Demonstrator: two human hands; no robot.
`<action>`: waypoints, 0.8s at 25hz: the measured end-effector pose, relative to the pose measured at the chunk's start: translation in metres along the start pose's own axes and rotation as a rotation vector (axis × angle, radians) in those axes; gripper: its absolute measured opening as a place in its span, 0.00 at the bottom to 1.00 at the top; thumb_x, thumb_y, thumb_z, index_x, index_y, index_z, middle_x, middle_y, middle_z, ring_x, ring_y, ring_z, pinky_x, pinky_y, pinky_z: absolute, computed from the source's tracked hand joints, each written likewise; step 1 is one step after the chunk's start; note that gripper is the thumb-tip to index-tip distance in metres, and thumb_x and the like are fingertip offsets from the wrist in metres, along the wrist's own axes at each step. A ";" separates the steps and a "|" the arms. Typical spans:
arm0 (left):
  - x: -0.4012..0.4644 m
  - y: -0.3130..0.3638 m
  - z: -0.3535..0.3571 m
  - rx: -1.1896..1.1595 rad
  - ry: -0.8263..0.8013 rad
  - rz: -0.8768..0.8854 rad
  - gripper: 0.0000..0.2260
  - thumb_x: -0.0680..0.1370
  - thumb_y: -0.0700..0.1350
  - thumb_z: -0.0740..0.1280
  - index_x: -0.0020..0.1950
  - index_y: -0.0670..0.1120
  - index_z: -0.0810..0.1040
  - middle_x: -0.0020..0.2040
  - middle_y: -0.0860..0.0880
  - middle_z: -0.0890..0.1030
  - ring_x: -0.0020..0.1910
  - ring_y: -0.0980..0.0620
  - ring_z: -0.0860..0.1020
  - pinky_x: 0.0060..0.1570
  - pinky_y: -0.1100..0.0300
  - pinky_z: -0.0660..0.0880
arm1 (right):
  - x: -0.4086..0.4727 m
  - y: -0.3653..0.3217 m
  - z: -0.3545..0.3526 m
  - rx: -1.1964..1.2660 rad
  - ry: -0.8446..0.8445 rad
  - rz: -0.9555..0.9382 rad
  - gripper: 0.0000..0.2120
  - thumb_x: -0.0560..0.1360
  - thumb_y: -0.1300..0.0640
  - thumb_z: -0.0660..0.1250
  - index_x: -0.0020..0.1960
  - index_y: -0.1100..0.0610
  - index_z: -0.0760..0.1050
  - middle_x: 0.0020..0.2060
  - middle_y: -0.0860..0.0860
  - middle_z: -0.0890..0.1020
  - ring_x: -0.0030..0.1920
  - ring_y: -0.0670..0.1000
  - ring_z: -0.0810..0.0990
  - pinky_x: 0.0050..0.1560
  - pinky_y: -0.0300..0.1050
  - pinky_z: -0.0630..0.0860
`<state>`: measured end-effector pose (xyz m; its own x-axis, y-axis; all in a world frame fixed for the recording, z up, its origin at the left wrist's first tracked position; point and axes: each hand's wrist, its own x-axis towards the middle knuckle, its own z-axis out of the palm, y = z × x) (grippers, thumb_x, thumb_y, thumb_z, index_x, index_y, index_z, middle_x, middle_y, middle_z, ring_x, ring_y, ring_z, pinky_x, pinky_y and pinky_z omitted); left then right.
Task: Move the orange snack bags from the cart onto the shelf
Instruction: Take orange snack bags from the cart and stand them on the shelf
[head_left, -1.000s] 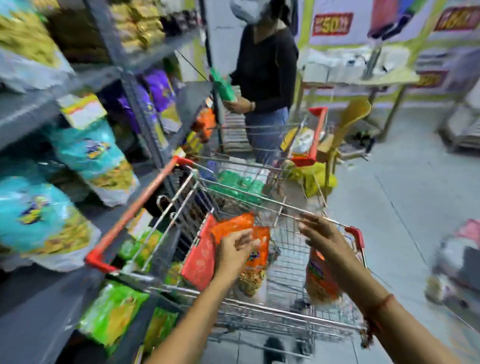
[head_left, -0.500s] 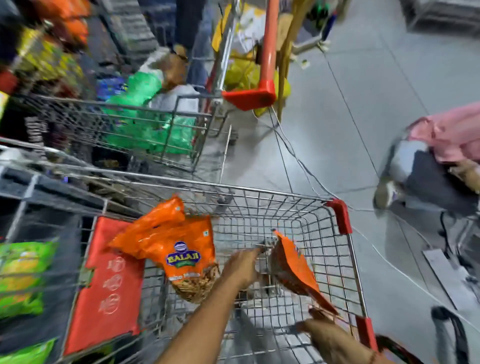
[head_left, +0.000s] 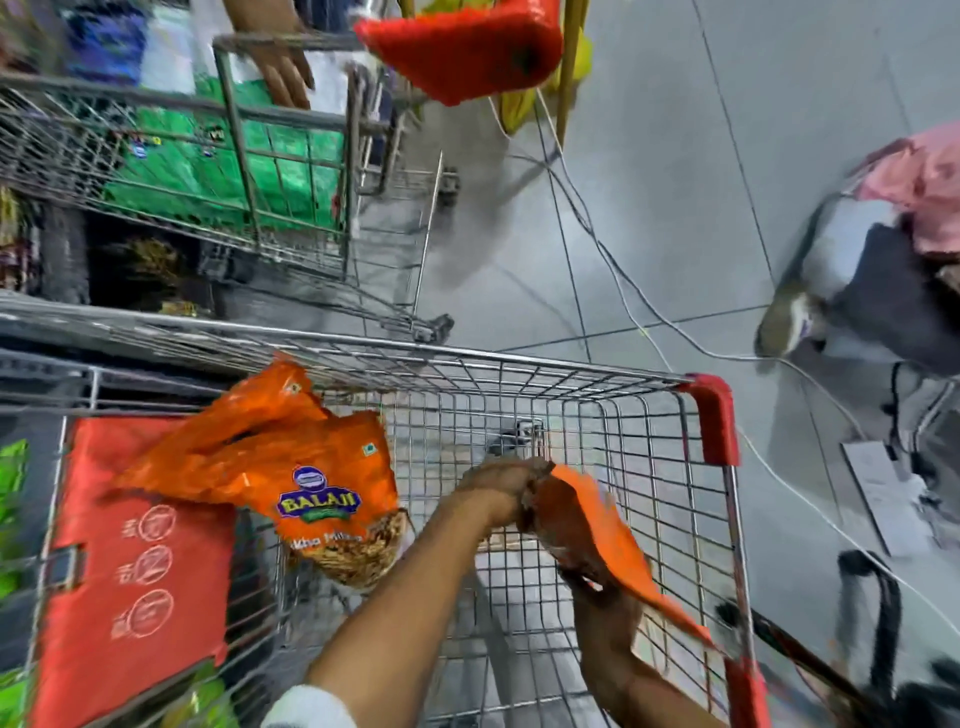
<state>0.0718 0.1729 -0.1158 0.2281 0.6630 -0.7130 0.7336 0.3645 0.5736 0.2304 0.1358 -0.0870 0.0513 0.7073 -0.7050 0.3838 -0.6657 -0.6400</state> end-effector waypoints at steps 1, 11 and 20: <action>-0.003 -0.004 0.000 0.032 -0.008 -0.013 0.21 0.71 0.49 0.71 0.63 0.57 0.72 0.67 0.48 0.75 0.64 0.46 0.74 0.61 0.54 0.71 | -0.005 0.006 -0.002 0.100 0.090 0.008 0.15 0.76 0.53 0.70 0.61 0.48 0.72 0.59 0.54 0.81 0.55 0.45 0.81 0.52 0.40 0.75; -0.131 -0.045 -0.005 -0.419 0.308 -0.096 0.23 0.68 0.53 0.75 0.59 0.46 0.76 0.59 0.49 0.76 0.57 0.50 0.76 0.51 0.62 0.70 | -0.046 -0.034 -0.021 0.089 -0.380 -0.229 0.26 0.73 0.64 0.73 0.68 0.51 0.72 0.64 0.47 0.81 0.64 0.47 0.78 0.58 0.44 0.79; -0.385 -0.011 0.024 -0.782 1.126 0.020 0.19 0.63 0.66 0.73 0.50 0.63 0.75 0.47 0.57 0.83 0.50 0.53 0.81 0.54 0.50 0.78 | -0.228 -0.126 0.017 0.165 -0.818 -0.710 0.22 0.70 0.58 0.73 0.64 0.50 0.77 0.55 0.43 0.86 0.56 0.43 0.83 0.44 0.31 0.80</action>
<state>-0.0083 -0.1024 0.1431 -0.6797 0.7034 -0.2079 0.1010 0.3705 0.9233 0.1547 0.0543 0.1487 -0.7837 0.6113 -0.1101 -0.0475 -0.2356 -0.9707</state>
